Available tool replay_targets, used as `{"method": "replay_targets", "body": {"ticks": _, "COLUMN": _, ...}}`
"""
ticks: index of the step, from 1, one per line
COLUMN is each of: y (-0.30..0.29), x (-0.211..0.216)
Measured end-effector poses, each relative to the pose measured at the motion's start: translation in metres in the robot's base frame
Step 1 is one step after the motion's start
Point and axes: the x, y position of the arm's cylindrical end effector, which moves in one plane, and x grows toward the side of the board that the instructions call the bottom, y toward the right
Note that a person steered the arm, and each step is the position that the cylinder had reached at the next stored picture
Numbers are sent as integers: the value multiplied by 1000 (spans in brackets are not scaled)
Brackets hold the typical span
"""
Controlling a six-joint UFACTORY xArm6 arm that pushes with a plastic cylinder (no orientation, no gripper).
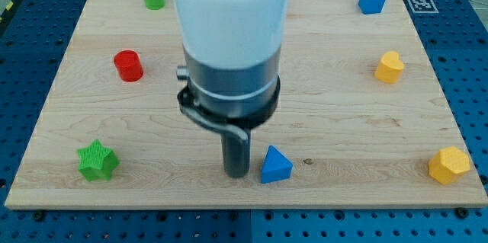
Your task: Slightly move the blue triangle towards the center
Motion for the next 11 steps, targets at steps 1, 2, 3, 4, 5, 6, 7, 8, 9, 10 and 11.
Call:
{"method": "replay_targets", "body": {"ticks": 1, "y": 16, "x": 4}}
{"method": "replay_targets", "body": {"ticks": 2, "y": -2, "x": 44}}
{"method": "replay_targets", "body": {"ticks": 3, "y": 21, "x": 43}}
{"method": "replay_targets", "body": {"ticks": 4, "y": 73, "x": 38}}
{"method": "replay_targets", "body": {"ticks": 5, "y": 73, "x": 39}}
{"method": "replay_targets", "body": {"ticks": 6, "y": 55, "x": 44}}
{"method": "replay_targets", "body": {"ticks": 7, "y": 45, "x": 36}}
{"method": "replay_targets", "body": {"ticks": 8, "y": 45, "x": 34}}
{"method": "replay_targets", "body": {"ticks": 9, "y": 45, "x": 24}}
{"method": "replay_targets", "body": {"ticks": 10, "y": 43, "x": 24}}
{"method": "replay_targets", "body": {"ticks": 11, "y": 28, "x": 24}}
